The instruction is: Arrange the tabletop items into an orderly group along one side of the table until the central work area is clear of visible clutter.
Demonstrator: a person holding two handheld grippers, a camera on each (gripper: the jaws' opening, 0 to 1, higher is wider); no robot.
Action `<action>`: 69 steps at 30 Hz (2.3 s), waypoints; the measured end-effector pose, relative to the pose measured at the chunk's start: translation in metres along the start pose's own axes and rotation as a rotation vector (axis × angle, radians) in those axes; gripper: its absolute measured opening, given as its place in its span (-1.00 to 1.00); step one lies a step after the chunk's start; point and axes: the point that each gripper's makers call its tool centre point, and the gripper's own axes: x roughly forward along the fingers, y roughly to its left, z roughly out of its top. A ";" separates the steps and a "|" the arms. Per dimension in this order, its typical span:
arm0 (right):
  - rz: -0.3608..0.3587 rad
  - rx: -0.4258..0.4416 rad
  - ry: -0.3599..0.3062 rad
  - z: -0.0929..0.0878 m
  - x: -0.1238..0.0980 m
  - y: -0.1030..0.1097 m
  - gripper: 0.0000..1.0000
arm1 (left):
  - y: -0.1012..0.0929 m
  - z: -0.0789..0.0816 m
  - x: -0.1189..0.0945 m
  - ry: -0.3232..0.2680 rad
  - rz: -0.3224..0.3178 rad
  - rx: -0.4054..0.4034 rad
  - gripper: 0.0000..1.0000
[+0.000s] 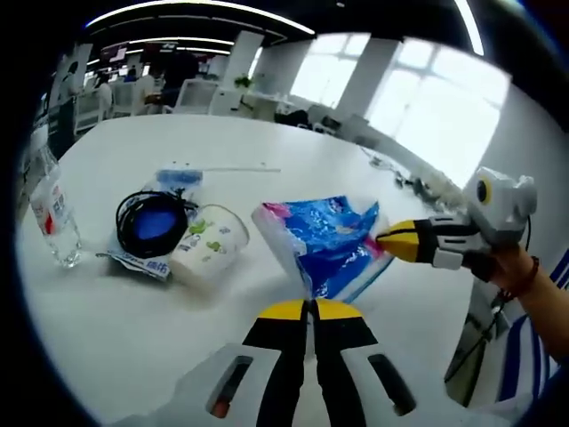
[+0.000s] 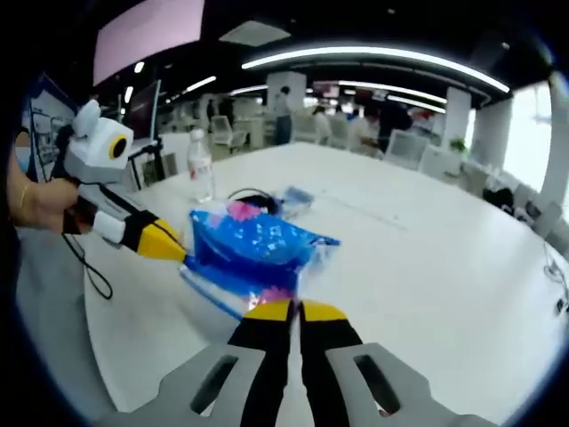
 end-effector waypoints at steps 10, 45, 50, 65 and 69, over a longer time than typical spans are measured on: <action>-0.026 0.005 0.010 0.003 -0.007 -0.019 -1.00 | -0.007 0.012 0.018 -0.003 -0.007 0.003 -0.96; -0.121 0.083 0.031 -0.008 0.021 -0.106 -1.00 | -0.005 0.043 0.117 0.015 -0.029 -0.054 -0.96; -0.127 0.093 0.039 -0.015 0.026 -0.117 -1.00 | -0.004 0.042 0.131 0.027 -0.034 -0.049 -0.96; -0.141 0.155 0.064 -0.038 0.049 -0.136 -1.00 | 0.001 0.032 0.157 0.059 -0.009 -0.079 -0.96; -0.131 0.171 0.065 -0.042 0.054 -0.137 -1.00 | 0.007 0.029 0.161 0.071 -0.001 -0.076 -0.96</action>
